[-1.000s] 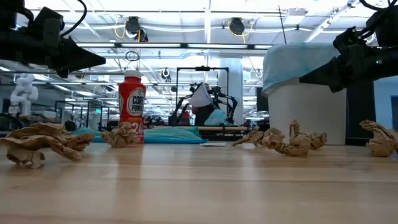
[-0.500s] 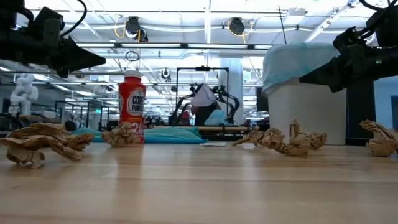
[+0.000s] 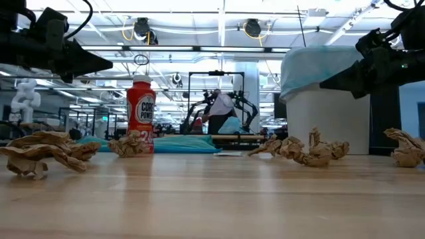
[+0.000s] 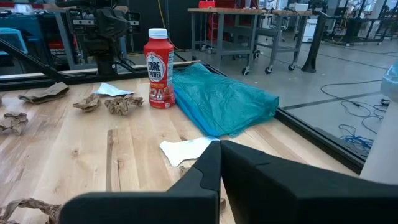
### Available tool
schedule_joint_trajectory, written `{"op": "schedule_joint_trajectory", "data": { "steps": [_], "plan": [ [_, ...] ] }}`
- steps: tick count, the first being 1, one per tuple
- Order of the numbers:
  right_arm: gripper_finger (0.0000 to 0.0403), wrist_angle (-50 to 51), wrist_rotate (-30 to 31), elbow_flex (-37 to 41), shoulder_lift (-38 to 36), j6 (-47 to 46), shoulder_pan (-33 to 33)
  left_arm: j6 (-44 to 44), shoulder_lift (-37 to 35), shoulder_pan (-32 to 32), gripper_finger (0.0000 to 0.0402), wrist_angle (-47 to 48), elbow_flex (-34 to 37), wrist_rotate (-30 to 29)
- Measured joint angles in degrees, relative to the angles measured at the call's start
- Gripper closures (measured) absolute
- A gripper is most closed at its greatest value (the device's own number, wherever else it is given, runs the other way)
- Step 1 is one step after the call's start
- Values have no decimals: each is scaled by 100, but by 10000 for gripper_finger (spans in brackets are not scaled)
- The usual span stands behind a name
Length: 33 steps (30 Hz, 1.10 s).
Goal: Place trash/remove bag and relplace
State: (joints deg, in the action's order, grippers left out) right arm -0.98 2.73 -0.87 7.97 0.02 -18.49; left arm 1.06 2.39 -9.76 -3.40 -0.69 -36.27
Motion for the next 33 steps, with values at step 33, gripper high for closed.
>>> {"op": "schedule_joint_trajectory", "data": {
  "steps": [33],
  "plan": [
    [403,-177,-991,-1,126,-1696,90,0,0,-2,401,2,0,0]
  ]
}}
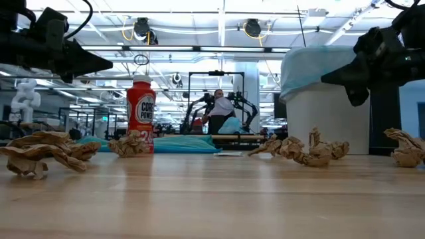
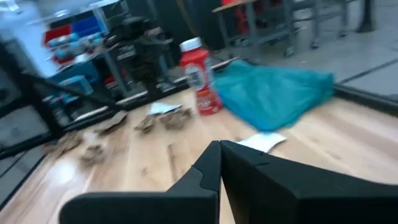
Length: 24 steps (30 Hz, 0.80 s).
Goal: Place trash/remove bag and relplace
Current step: Put the brown napkin into the blue trash bin
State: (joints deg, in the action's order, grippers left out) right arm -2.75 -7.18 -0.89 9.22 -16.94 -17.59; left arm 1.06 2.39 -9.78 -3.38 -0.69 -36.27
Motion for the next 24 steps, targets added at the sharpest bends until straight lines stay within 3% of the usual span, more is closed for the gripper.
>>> {"op": "schedule_joint_trajectory", "data": {
  "steps": [5,11,24],
  "plan": [
    [396,561,-33,-262,440,-303,114,-23,0,2,401,1,1,0],
    [349,1893,168,-900,1242,-59,123,-7,0,0,401,-61,0,0],
    [208,1524,438,-911,3024,-45,125,-2,0,0,401,-59,0,0]
  ]
}}
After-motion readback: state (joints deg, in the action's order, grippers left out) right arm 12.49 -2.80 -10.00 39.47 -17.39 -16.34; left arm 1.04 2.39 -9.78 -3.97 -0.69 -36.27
